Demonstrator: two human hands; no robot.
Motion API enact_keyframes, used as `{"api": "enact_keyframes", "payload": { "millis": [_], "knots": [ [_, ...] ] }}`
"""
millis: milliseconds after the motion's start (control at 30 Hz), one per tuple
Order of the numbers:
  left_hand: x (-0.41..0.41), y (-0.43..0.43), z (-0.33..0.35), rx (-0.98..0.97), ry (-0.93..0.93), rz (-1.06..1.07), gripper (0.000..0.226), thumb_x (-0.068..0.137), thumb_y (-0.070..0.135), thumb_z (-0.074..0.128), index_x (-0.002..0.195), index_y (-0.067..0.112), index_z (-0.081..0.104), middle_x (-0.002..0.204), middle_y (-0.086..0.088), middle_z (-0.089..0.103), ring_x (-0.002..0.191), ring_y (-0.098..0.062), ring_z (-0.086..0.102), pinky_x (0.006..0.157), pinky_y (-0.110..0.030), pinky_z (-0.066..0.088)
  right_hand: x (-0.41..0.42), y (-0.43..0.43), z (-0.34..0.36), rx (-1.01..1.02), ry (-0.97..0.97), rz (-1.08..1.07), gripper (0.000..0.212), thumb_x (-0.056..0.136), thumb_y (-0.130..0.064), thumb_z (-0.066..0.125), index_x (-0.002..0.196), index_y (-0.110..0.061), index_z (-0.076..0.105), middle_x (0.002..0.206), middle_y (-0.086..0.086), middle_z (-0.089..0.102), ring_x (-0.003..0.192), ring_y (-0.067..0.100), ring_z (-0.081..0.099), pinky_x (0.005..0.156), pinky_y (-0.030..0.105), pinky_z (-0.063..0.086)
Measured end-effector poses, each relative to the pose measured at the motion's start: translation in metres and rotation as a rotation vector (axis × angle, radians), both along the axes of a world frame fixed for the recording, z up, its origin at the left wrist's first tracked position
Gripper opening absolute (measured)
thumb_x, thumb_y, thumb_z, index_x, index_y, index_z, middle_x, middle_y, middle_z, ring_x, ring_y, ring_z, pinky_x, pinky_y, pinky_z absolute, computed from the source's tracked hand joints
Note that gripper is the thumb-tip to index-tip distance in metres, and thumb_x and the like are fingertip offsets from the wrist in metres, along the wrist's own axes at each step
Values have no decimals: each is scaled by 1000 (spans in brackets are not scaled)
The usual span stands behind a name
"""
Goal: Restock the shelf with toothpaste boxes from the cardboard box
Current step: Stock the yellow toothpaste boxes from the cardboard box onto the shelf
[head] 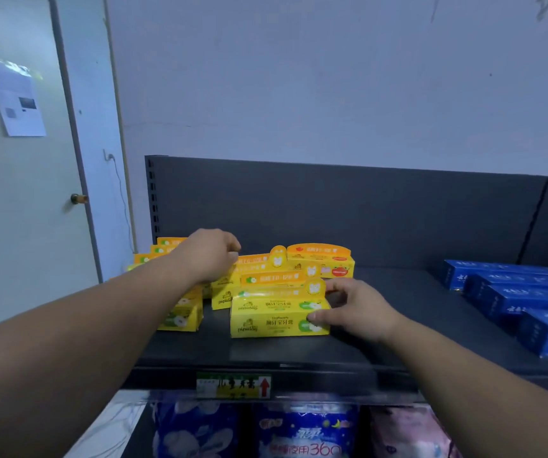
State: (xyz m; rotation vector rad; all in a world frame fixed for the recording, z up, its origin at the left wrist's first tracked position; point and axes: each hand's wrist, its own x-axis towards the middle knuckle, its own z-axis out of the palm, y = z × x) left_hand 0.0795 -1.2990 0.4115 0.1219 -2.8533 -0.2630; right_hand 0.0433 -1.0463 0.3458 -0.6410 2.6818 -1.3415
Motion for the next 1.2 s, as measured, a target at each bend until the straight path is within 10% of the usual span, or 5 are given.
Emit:
{"api": "enact_keyframes", "payload": {
  "millis": [267,800,1200],
  "knots": [
    [-4,-14,-20,-73,-235,118,51,99,38,44,147,25,32,145,-9,40,125,-28,47,97,-35,43,-20,-9,1,157,20,100,120,60,-35,91,152,-37,15,146,-11,30,130,9,37,109,26,33],
    [8,-38,-29,34,-143,120,54,100,37,40,150,23,24,149,-8,38,130,-28,43,103,-40,40,-13,-52,1,222,101,119,116,55,-66,81,148,-42,16,145,-3,28,134,19,38,110,35,37],
    [-10,93,-26,-79,188,-77,57,98,46,39,148,20,29,150,-3,35,137,-23,34,112,-39,26,10,44,19,281,453,-366,80,83,-72,48,150,-34,24,155,-1,24,141,22,25,113,40,30]
  ]
}}
